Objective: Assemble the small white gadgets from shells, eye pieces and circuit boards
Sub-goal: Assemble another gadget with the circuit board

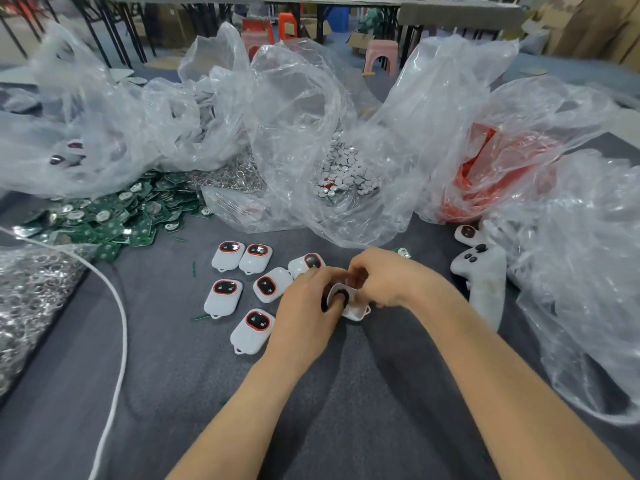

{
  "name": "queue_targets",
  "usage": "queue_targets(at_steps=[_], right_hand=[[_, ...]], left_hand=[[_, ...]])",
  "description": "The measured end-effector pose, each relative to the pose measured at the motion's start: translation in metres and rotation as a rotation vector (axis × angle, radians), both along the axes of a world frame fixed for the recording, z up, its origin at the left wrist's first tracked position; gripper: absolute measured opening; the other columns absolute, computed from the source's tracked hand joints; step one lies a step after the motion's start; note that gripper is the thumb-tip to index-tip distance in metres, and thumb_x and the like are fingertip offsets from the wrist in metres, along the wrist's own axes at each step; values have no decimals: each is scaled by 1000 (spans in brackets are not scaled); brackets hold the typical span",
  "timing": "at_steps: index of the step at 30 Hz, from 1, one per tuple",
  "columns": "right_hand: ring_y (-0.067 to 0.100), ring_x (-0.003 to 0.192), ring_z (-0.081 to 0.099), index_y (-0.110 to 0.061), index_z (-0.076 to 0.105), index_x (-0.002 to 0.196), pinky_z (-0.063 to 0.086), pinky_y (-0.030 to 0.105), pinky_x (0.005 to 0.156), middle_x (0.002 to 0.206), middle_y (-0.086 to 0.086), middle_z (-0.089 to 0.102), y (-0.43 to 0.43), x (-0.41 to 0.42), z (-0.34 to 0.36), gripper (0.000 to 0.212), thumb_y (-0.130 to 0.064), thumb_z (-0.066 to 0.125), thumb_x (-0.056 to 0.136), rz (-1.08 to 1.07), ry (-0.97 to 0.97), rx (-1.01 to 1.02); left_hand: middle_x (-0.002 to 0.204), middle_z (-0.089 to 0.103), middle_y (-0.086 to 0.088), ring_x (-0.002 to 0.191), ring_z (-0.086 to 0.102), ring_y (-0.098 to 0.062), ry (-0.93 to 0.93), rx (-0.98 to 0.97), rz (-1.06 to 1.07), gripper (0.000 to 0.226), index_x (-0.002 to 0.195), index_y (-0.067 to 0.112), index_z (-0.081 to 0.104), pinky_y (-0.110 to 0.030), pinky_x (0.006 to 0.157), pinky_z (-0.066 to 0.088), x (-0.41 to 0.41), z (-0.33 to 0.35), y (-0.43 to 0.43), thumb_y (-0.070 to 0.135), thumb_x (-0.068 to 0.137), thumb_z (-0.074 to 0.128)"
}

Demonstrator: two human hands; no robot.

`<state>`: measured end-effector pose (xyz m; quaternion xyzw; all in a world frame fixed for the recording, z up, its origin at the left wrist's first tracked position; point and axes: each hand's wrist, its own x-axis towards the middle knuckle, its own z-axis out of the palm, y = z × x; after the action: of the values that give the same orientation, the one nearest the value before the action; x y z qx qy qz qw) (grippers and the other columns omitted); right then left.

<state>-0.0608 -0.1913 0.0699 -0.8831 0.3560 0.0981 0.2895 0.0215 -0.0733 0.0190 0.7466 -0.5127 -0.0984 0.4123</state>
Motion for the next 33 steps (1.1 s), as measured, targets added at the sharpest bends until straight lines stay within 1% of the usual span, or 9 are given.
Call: queue_targets(at_steps=[3,7,10,13,16,19,27,30,33], right_hand=[[21,69,59,-12,61,85,50,30,66,91,15,68,-4,14,11,7,-5,63,83,93,167,3],[19,64,54,-14,55,79,45,28,58,84,13,64,-3,13,8,13,-2,60,82,133,179,-62],[16,64,49,-18,48,72,39,26,53,74,2,53,0,8,5,21,-7,62,83,124,118,-82],[21,76,54,-19,45,71,37,25,60,81,2,54,6,6,2,24,-11,60,86,118,75,-164],[26,96,59,-15,57,93,42,27,70,103,7,62,13,4,-2,5,-12,57,90,55,16,-211],[25,103,58,-15,60,105,44,29,79,113,8,61,18,-2,-7,16,-11,59,89,-26,-74,-217],[25,105,55,-18,59,111,45,38,91,113,7,52,43,-1,-27,25,-10,57,87,-117,-261,-211],[22,93,57,-18,64,103,43,32,83,103,4,56,49,-4,-39,23,-7,59,83,-157,-436,-249],[18,76,52,-8,66,88,44,30,74,89,3,58,57,-6,-43,15,3,57,80,-165,-543,-287]], left_hand=[[91,58,19,82,51,-2,11,-18,6,35,105,26,67,-5,74,34,0,-1,0,2,80,61],[89,56,21,80,48,2,4,-28,1,35,104,25,68,-3,74,33,2,-3,-1,1,79,61],[89,58,20,79,48,1,12,-29,1,35,104,26,67,-4,73,33,2,-4,-3,1,80,60],[92,63,14,82,53,-5,24,-29,-6,35,102,26,65,-12,74,38,2,-5,-3,1,78,58],[94,64,5,86,56,-14,8,-16,-10,31,101,21,64,-27,77,42,1,-6,-2,2,79,57],[92,60,3,87,54,-19,-51,-8,9,25,99,16,65,-23,74,35,-1,-6,1,2,79,58],[115,55,-7,101,56,-20,-100,-60,45,29,112,9,64,-29,87,44,-13,2,26,1,84,58],[115,56,-5,106,56,-15,-112,-143,12,30,108,11,65,-25,90,43,-10,6,37,-1,82,56],[104,58,0,92,55,-9,-140,-188,-33,25,102,11,66,-18,80,43,-10,17,34,1,82,54]])
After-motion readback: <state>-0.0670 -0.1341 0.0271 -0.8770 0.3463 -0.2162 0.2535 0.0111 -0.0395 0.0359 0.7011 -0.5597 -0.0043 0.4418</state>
